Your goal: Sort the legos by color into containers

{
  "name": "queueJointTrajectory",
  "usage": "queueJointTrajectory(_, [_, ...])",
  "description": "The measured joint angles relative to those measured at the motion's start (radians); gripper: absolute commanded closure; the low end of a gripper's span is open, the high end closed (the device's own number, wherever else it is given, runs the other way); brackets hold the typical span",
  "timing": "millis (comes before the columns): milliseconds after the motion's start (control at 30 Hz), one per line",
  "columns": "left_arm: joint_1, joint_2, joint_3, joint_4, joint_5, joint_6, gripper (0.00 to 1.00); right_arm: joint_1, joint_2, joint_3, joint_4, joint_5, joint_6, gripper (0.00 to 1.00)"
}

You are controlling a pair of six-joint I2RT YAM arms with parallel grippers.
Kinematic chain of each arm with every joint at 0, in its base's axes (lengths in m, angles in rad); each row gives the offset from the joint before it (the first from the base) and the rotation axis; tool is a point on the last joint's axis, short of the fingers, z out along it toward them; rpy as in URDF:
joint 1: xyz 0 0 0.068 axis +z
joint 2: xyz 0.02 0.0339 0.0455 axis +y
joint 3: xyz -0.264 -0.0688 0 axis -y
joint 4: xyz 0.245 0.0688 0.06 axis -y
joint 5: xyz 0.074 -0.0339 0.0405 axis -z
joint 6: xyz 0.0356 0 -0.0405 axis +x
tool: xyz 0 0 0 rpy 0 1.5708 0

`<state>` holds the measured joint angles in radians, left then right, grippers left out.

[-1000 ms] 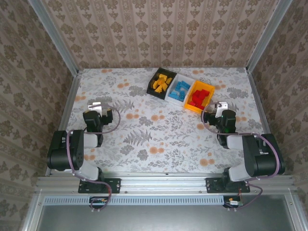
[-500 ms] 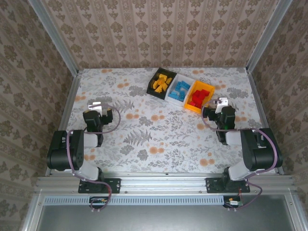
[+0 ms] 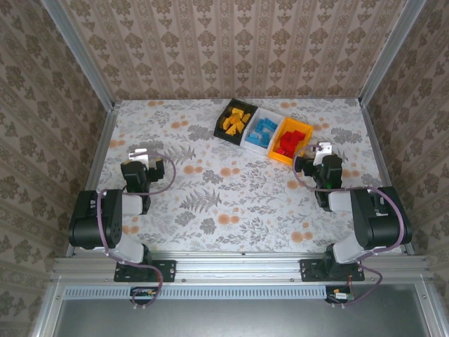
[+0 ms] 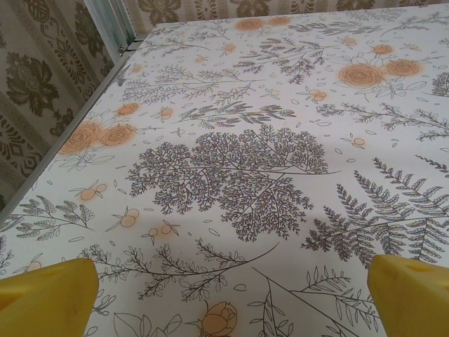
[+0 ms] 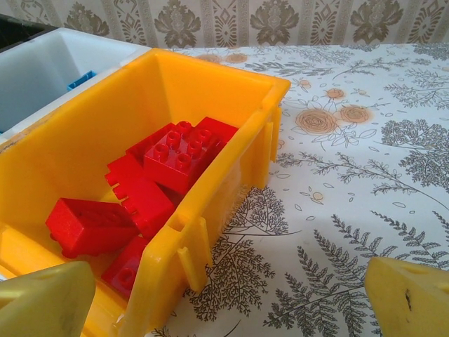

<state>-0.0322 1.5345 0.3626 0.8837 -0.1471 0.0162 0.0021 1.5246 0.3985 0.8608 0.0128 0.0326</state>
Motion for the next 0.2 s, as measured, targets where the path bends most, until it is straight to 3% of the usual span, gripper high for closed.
queueJointTrajectory(200, [0.000,0.000,0.000,0.000,0.000,0.000,0.00,0.003,0.001,0.000,-0.013,0.003,0.000,0.00])
